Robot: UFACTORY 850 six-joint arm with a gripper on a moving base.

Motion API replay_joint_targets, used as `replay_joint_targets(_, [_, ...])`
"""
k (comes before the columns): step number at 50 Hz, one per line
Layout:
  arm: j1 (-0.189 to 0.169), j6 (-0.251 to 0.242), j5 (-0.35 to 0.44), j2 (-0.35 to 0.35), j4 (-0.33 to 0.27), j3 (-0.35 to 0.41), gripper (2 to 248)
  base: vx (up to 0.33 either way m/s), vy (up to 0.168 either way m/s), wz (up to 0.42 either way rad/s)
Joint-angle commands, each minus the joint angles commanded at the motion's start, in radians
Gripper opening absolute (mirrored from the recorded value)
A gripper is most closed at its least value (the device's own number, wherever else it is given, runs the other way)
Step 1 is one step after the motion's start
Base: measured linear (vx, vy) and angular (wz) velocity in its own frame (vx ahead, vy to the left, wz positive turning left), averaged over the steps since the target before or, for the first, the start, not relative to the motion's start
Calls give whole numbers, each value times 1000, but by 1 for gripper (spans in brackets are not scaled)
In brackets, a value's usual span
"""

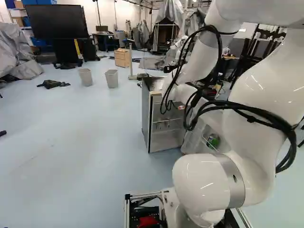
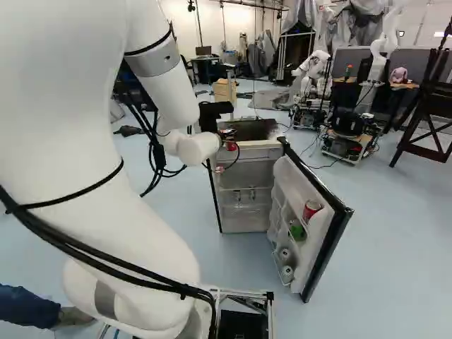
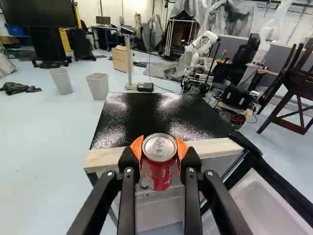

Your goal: Grab a drink from the fridge

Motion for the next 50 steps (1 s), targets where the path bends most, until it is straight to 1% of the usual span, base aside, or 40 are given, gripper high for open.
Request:
replay_joint_targets(31, [5,0,-104,-25,0,-103,93,0,0,0])
replay_joint_targets(40, [6,0,-132,-45,0,-133,93,0,0,0])
replay_joint_targets(50, [8,0,-139,-75,0,-166,93,0,0,0])
